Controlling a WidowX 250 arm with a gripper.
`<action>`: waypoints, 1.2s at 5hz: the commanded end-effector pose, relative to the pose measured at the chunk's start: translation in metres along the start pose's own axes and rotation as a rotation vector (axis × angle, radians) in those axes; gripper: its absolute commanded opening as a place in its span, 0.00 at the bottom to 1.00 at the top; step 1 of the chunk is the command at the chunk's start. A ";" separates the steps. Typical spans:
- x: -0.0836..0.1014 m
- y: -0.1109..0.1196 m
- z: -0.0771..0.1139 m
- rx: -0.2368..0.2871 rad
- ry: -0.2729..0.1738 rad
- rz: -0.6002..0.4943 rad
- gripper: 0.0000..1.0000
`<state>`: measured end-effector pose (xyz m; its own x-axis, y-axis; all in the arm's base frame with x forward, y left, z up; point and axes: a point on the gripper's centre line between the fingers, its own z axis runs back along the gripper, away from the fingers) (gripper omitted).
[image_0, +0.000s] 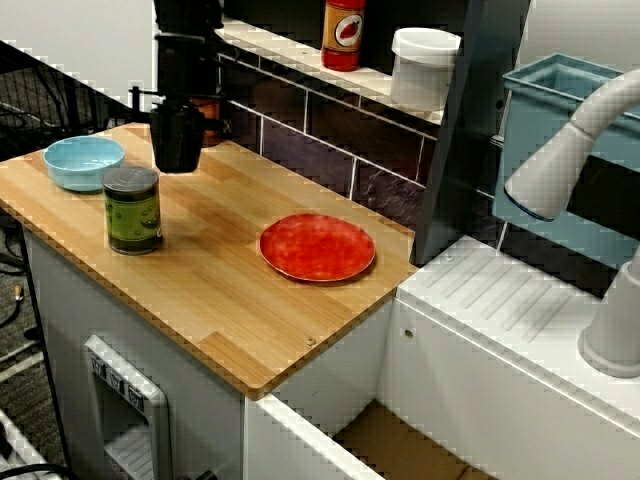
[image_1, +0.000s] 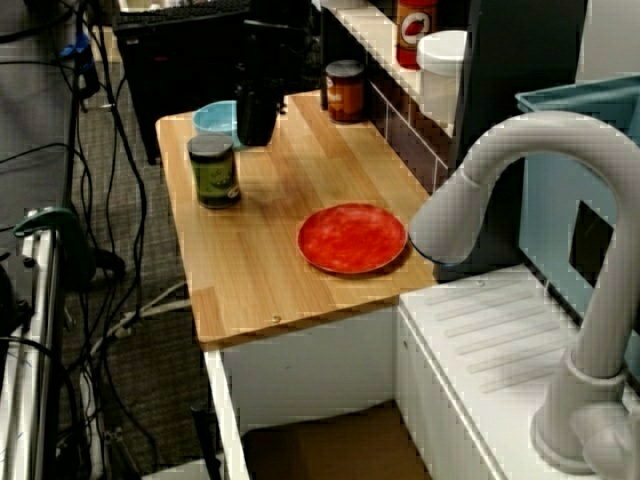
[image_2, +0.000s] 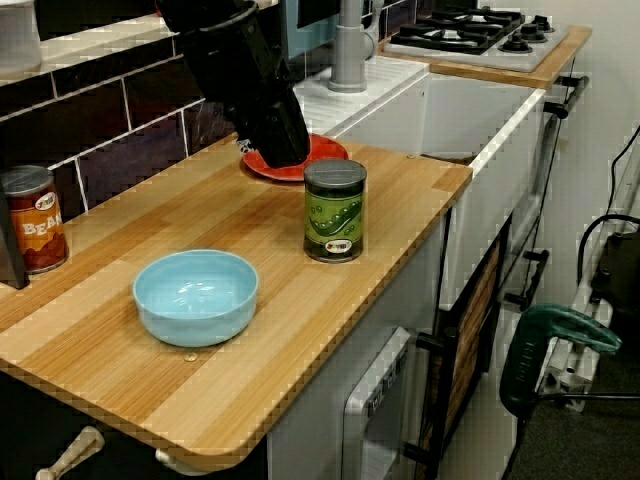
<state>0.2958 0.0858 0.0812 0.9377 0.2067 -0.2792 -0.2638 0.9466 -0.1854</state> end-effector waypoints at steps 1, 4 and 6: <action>-0.020 0.002 0.040 -0.018 -0.120 -0.035 0.00; -0.062 0.031 0.032 -0.012 -0.180 -0.069 0.00; -0.088 0.033 0.013 0.038 -0.212 -0.120 0.00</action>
<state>0.2051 0.1001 0.1028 0.9864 0.1357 -0.0924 -0.1508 0.9715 -0.1829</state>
